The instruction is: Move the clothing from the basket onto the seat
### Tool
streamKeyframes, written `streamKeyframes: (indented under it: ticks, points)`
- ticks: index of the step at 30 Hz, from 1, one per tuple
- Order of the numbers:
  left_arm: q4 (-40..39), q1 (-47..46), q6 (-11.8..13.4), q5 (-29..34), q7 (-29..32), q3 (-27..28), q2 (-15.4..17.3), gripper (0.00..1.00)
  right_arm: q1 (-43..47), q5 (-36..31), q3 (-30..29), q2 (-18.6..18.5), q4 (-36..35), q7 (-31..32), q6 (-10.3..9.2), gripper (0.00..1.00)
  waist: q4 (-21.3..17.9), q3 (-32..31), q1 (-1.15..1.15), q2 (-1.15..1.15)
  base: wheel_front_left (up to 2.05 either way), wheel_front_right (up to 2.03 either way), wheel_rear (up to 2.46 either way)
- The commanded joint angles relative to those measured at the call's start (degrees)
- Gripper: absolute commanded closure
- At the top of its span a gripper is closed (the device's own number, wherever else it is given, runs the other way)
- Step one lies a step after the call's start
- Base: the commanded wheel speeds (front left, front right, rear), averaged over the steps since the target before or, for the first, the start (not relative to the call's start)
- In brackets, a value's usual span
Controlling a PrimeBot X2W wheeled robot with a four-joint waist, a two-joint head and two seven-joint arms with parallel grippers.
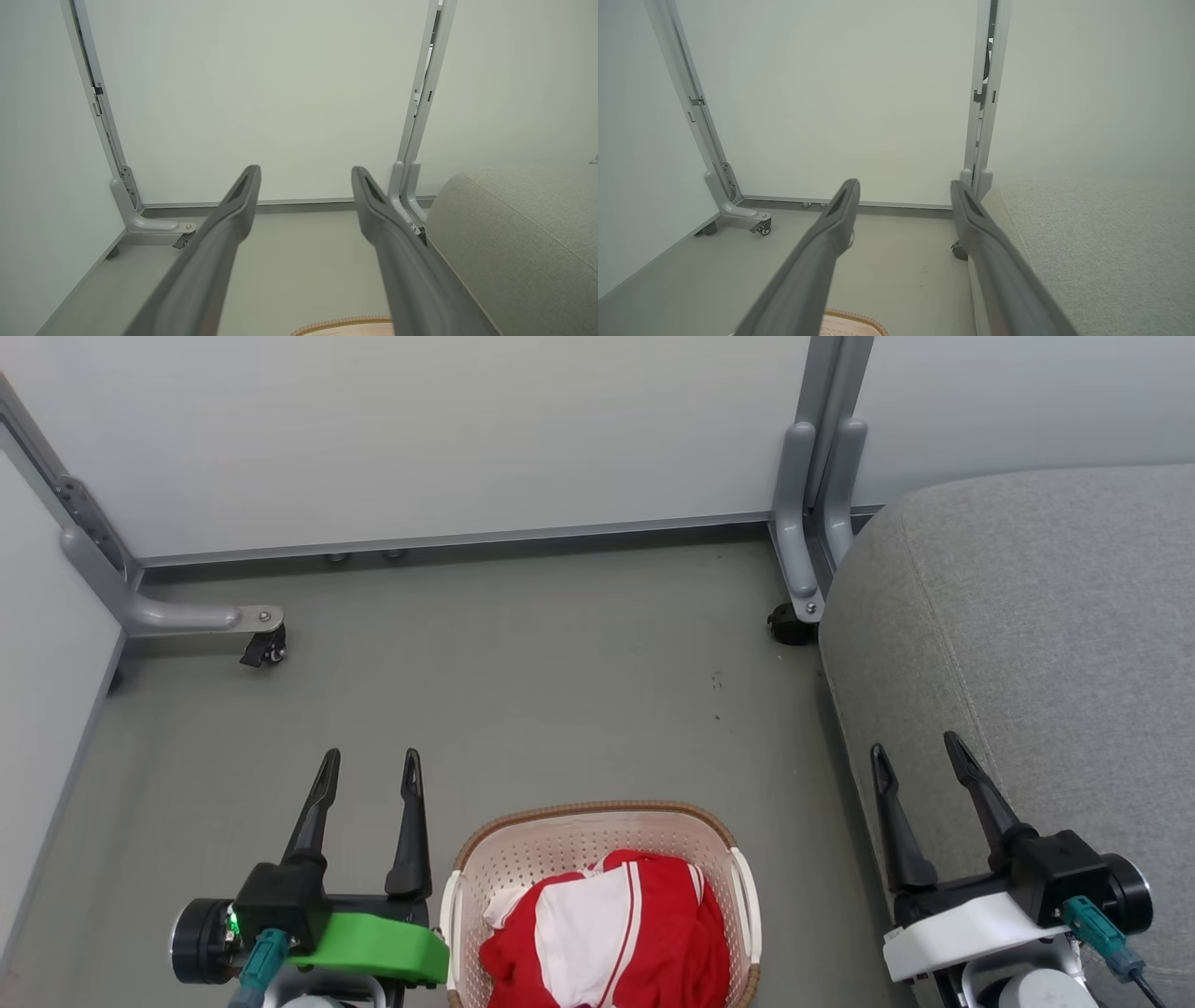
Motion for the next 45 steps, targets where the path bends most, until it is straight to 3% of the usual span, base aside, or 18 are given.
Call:
streamKeyframes:
  ticks: [1, 10, 22, 37, 45]
  points:
    - [0.1, 0.8, -0.1, -0.1, -0.2, 0.1, 0.1, 0.0, 0.2, 0.2, 0.2, -0.1, 0.2, -0.2, 0.01, 0.0, 0.0, 0.0, 0.0, 0.0, 0.0, 0.0, 0.0]
    - [0.2, 1.0, 0.3, -0.6, -0.2, 0.1, 0.1, 0.0, 0.4, 0.4, 0.7, -0.1, 0.6, -0.2, 0.01, 0.0, 0.0, -0.3, 0.0, 0.0, 0.0, 0.0, 0.0]
    - [3.4, 0.7, -1.3, -1.1, -0.1, -1.8, 0.1, 0.0, 0.5, -0.7, 0.5, -0.1, 0.8, -0.2, 0.01, 0.0, -2.9, 1.7, 0.0, 0.0, 0.0, 0.0, 0.0]
    - [9.4, -15.0, -4.5, 2.2, -0.1, -6.7, 0.1, 0.0, -11.4, -0.1, -1.3, -2.4, -3.6, -0.2, 0.01, 0.0, -8.2, 24.7, 0.0, 0.0, 0.0, 0.0, 0.0]
    - [20.5, -25.6, -7.3, 6.5, -0.1, -12.1, 0.3, 0.0, -18.2, 2.1, -5.1, -4.2, -7.0, -0.2, 0.01, 0.0, -10.7, 36.8, 0.0, 0.0, 0.0, 0.0, 0.0]
